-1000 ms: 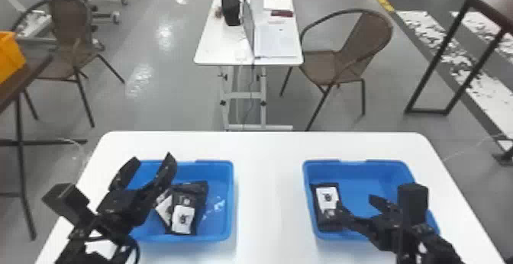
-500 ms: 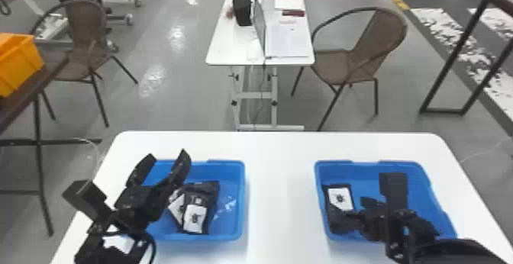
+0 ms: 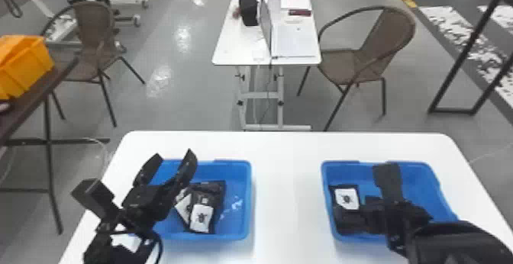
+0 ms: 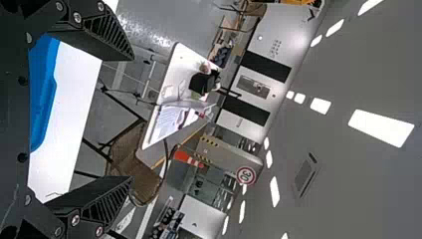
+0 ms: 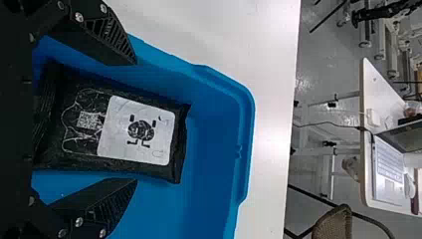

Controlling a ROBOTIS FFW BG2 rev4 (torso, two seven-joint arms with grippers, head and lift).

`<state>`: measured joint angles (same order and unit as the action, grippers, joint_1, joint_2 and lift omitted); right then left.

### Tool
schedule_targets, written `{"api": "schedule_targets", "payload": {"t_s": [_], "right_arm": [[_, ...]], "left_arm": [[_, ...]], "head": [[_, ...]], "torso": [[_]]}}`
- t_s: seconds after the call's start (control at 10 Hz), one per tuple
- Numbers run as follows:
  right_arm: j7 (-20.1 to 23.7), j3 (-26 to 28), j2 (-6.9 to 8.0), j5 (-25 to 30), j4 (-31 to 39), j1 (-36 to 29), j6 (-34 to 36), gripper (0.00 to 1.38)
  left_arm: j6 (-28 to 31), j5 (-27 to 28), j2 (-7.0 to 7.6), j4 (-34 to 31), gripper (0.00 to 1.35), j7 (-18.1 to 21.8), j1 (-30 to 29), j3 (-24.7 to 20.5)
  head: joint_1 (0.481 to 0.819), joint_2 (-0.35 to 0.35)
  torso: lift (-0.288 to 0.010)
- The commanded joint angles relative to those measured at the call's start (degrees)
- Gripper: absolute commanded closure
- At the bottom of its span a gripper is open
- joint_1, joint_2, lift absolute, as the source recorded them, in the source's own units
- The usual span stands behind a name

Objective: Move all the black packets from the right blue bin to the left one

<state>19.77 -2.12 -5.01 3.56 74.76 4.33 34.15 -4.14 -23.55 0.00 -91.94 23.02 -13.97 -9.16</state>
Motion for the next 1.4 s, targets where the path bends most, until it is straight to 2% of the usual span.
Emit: {"api": "schedule_targets", "payload": {"t_s": [0.0, 0.5, 0.6, 0.7, 0.8, 0.9, 1.3], "right_arm": [[-0.4, -0.2, 0.0, 0.1, -0.1, 0.2, 1.8, 0.18], [-0.4, -1.3, -0.53, 2.2, -2.2, 0.8, 2.6, 0.2], [-0.4, -1.3, -0.53, 2.3, -3.3, 1.1, 2.2, 0.32], [-0.3, -1.4, -0.7, 2.3, -4.3, 1.2, 0.0, 0.55], [-0.4, -1.4, -0.88, 1.4, -4.3, 0.4, -2.9, 0.94], [-2.3, -1.3, -0.88, -0.1, -2.9, -1.1, -5.0, 1.11], [-3.0, -1.3, -1.41, -2.6, -0.8, -2.8, -5.9, 1.12]], "left_arm": [[-0.2, 0.1, -0.15, 0.0, 0.19, 0.0, -0.1, -0.2], [-0.8, 0.4, -0.15, 0.1, 0.19, 0.0, -0.1, -0.4], [-1.0, 0.8, -0.15, 0.1, 0.19, 0.0, -0.2, -0.5], [-1.0, 0.8, -0.15, 0.1, 0.19, -0.1, -0.4, -0.6], [-1.0, 0.6, -0.15, 0.1, 0.19, -0.1, -0.6, -0.9], [-1.1, 0.4, -0.15, 0.2, 0.19, -0.2, -0.8, -1.2], [-1.5, 0.1, -0.15, 0.4, 0.19, -0.2, -0.9, -1.5]], "head": [[0.695, 0.053], [0.695, 0.056], [0.695, 0.054], [0.695, 0.052], [0.695, 0.051], [0.695, 0.053], [0.695, 0.069]], "torso": [[0.0], [0.0], [0.0], [0.0], [0.0], [0.0], [0.0]]}}
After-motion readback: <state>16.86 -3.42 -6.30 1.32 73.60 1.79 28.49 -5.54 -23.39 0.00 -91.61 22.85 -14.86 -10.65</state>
